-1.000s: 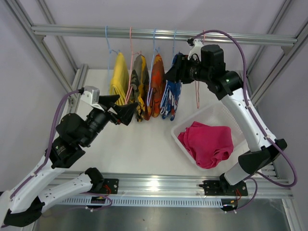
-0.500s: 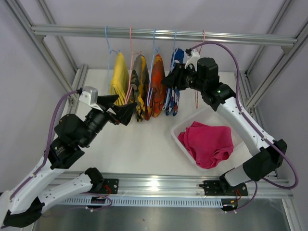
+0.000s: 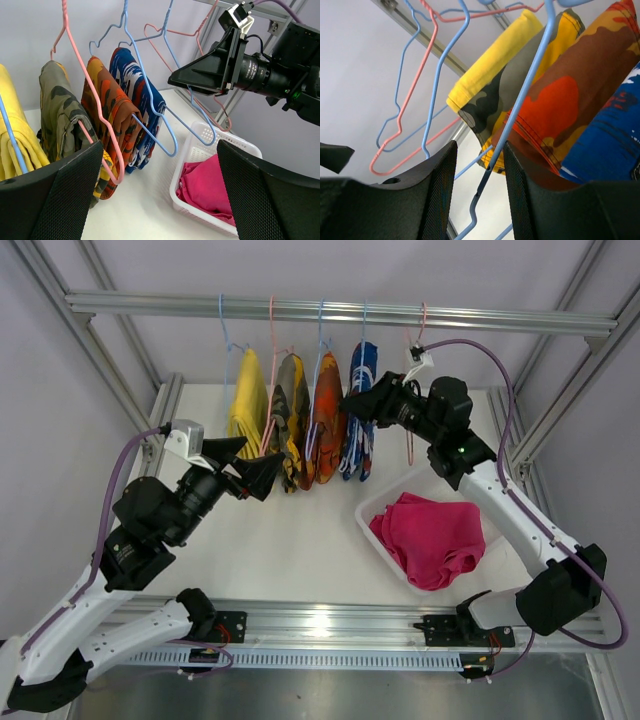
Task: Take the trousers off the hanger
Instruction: Pick up the hanger from the clothesline.
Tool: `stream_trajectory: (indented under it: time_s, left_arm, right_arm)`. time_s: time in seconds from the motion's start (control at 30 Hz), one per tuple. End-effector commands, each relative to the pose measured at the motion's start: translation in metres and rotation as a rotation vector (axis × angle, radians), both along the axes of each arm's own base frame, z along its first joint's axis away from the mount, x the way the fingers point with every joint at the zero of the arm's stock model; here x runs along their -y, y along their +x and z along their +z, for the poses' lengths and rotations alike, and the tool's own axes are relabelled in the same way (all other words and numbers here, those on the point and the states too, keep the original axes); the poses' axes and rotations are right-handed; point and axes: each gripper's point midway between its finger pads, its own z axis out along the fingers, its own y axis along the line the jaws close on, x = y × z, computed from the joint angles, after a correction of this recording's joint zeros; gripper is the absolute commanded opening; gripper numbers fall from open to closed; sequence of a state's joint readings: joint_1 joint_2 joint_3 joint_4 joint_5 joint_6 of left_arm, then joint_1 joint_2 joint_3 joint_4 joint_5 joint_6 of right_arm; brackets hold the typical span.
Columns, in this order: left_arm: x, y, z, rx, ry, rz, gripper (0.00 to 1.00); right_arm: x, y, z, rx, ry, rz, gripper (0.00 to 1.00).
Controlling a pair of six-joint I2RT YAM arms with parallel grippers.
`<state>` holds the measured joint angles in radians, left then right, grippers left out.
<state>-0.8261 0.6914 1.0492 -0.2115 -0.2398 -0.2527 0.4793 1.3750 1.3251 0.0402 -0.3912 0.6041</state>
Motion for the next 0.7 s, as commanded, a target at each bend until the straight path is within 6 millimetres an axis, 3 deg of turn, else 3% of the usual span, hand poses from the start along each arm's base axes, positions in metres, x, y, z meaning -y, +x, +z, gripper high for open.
stream_trajectory:
  time_s: [0.0,0.07,0.17,0.4,0.67]
  left_arm:
    - [-0.004,-0.001,0.011,0.034,-0.016,0.006,0.99]
    - [-0.004,-0.001,0.011,0.035,-0.014,0.004,0.99]
    - [-0.003,-0.001,0.01,0.032,-0.013,0.001,1.0]
    - [-0.002,-0.001,0.01,0.035,-0.01,-0.004,0.99]
    - [-0.002,-0.002,0.011,0.039,-0.009,-0.01,0.99]
  right_arm:
    - [0.003,-0.006,0.035,0.085,0.106,0.02,0.47]
    - [0.004,-0.004,0.035,0.087,0.116,0.018,0.45]
    - [0.006,0.0,0.032,0.074,0.126,0.01,0.35]
    - [0.007,0.004,0.031,0.069,0.173,0.014,0.0]
    - [0.008,-0.004,0.057,0.127,0.198,0.033,0.0]
